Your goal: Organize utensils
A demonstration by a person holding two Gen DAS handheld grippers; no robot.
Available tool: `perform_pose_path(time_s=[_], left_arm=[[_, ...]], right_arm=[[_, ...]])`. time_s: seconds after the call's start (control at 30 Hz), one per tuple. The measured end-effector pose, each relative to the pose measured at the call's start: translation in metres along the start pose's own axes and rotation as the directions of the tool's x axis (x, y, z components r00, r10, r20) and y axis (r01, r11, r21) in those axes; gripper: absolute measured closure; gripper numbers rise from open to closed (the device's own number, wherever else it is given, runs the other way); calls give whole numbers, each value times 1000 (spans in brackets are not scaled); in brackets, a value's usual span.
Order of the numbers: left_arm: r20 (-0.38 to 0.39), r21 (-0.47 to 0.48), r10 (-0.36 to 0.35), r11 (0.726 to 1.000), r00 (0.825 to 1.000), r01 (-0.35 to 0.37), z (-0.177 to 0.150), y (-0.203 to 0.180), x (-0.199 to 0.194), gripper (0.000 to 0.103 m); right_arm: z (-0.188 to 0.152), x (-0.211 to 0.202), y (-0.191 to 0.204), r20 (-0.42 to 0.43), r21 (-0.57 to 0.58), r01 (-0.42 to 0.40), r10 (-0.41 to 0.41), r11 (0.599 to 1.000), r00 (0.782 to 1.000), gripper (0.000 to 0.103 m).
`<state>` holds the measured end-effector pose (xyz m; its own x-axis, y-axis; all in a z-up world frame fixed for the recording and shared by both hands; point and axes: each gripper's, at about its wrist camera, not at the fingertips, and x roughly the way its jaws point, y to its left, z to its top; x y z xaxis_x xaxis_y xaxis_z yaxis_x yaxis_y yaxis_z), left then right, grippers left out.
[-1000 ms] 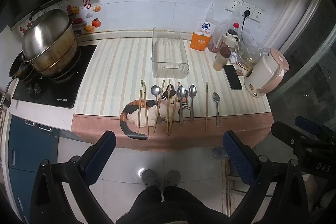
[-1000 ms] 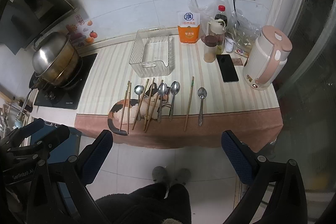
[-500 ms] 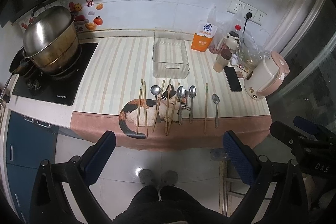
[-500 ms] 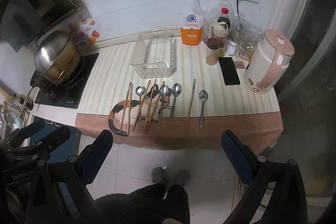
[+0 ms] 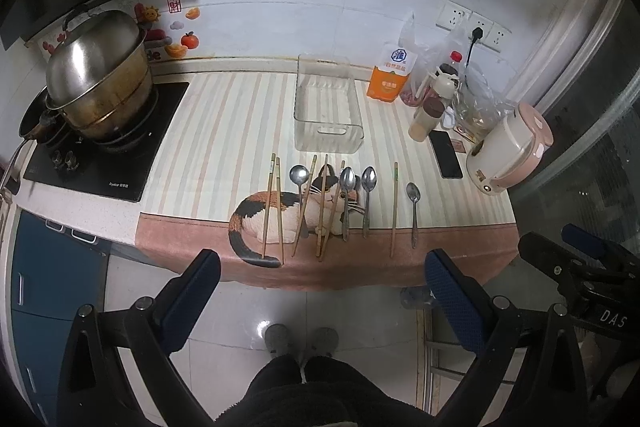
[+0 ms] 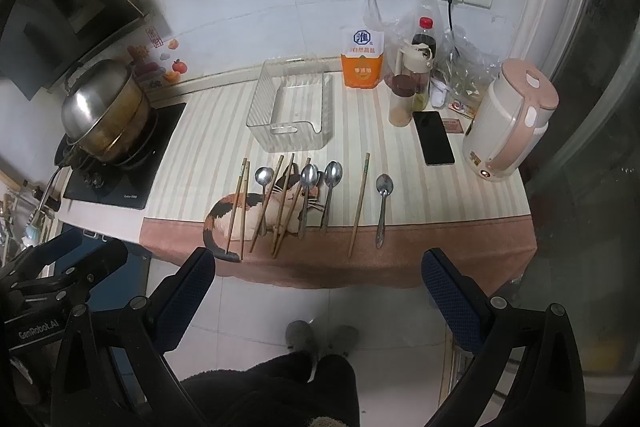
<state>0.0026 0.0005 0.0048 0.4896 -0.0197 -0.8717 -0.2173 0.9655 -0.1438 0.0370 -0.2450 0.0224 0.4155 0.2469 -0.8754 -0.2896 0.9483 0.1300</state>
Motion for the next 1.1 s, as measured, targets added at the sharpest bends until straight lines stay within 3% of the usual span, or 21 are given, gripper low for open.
perform_pose_path(time_s=[1.1], left_arm=[[16, 0, 0, 1000, 1000, 0, 0, 1, -5, 0]], right_arm=[[-3, -3, 2, 1, -5, -6, 6, 1000, 1000, 0]])
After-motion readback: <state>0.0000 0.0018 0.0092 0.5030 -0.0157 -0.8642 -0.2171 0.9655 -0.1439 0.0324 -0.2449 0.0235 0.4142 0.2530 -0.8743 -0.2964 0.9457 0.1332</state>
